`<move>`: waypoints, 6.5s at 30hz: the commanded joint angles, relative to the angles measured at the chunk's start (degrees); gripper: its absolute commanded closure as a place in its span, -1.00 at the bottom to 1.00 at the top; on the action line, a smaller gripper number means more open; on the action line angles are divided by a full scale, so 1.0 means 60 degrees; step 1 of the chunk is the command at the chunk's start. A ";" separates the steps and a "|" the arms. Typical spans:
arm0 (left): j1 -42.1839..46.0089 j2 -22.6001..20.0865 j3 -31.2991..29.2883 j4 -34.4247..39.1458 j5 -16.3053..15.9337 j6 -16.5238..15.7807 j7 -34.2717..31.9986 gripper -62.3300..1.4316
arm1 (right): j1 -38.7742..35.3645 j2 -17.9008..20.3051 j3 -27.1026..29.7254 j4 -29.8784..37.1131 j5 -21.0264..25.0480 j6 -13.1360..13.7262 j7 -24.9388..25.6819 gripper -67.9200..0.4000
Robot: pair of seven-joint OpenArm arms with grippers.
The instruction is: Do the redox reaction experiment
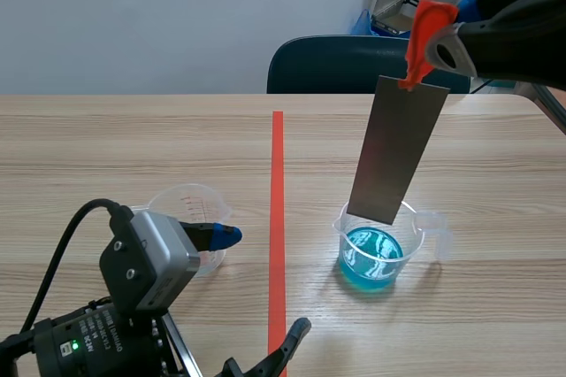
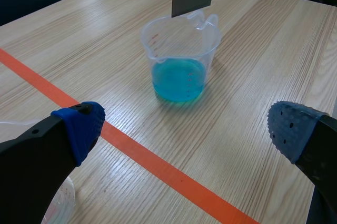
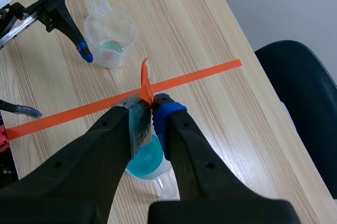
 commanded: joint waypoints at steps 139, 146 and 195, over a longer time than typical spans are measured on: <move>0.3464 -0.1107 -0.3100 0.1749 0.0040 0.0051 -0.0892 0.86 | 0.0142 0.0098 0.0277 0.0051 -0.0007 0.0007 -0.0047 0.96; 0.5377 -0.1224 -0.4430 0.2262 0.0029 0.0495 -0.1224 0.86 | 0.0142 0.0098 0.0277 0.0051 -0.0011 0.0007 -0.0047 0.96; 0.7905 0.0076 -0.7267 0.2874 -0.1472 0.0947 -0.1308 -1.00 | 0.0142 0.0098 0.0277 0.0051 -0.0080 0.0007 -0.0051 0.96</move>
